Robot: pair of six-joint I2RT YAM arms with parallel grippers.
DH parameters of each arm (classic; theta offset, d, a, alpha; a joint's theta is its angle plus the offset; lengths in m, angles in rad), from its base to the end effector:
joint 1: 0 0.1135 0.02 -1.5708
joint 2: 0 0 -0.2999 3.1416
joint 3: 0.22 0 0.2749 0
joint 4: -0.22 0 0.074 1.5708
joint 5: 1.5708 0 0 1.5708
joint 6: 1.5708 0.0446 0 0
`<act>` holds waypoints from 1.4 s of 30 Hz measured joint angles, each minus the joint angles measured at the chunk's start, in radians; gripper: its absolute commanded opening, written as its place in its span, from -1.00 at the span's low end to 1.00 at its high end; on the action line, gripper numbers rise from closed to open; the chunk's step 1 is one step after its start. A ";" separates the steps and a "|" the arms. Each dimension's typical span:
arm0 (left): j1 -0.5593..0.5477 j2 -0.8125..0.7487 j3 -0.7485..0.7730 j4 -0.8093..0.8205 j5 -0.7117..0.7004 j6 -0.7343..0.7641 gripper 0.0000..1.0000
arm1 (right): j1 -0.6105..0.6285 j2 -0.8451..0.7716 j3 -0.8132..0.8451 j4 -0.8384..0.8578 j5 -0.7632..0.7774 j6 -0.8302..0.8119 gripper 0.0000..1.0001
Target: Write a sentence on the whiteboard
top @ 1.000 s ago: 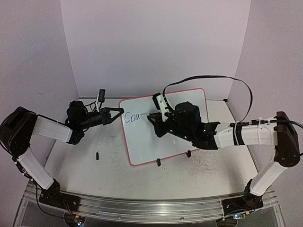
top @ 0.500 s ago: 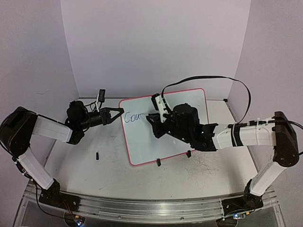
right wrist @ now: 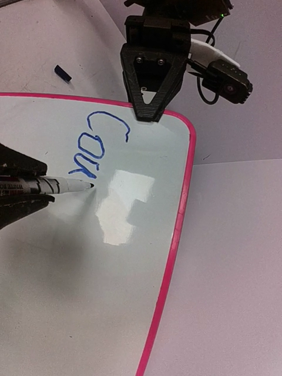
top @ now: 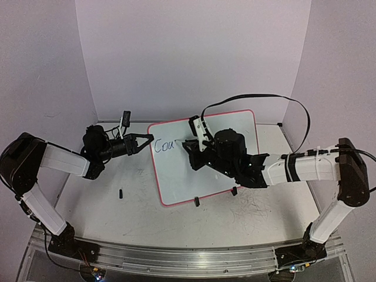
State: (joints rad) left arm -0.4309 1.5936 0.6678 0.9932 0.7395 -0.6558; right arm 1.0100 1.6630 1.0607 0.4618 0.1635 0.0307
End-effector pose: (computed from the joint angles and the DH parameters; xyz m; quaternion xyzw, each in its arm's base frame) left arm 0.2989 -0.1705 0.2422 0.1909 0.6623 -0.5634 0.4555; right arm 0.2293 0.3514 0.2930 -0.3066 0.6892 0.2714 0.5977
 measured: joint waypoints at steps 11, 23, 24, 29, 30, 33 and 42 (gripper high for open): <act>0.000 0.000 0.000 0.000 0.000 0.000 -1.00 | 0.000 0.010 0.000 0.001 0.000 0.000 -1.00; -0.001 0.001 0.000 0.001 0.000 -0.002 -1.00 | 0.000 0.024 0.010 0.009 0.001 0.000 -1.00; -0.001 0.001 0.000 0.002 0.000 -0.002 -1.00 | 0.000 0.024 0.011 0.009 0.001 0.000 -1.00; -0.001 0.003 0.000 0.002 0.000 -0.003 -1.00 | 0.000 0.025 0.011 0.009 0.010 0.000 -1.00; -0.001 0.003 0.000 0.002 0.000 -0.003 -1.00 | 0.000 0.025 0.011 0.009 0.012 0.000 -1.00; -0.001 0.003 0.000 0.002 0.000 -0.004 -1.00 | 0.000 0.026 0.011 0.009 0.017 0.000 -1.00; -0.001 0.003 0.000 0.002 -0.001 -0.004 -1.00 | 0.001 0.026 0.009 0.009 0.027 0.010 -1.00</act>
State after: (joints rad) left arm -0.4318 1.5967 0.6678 0.9955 0.7389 -0.6598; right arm 1.0107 1.6886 1.0697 0.4707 0.1904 0.0408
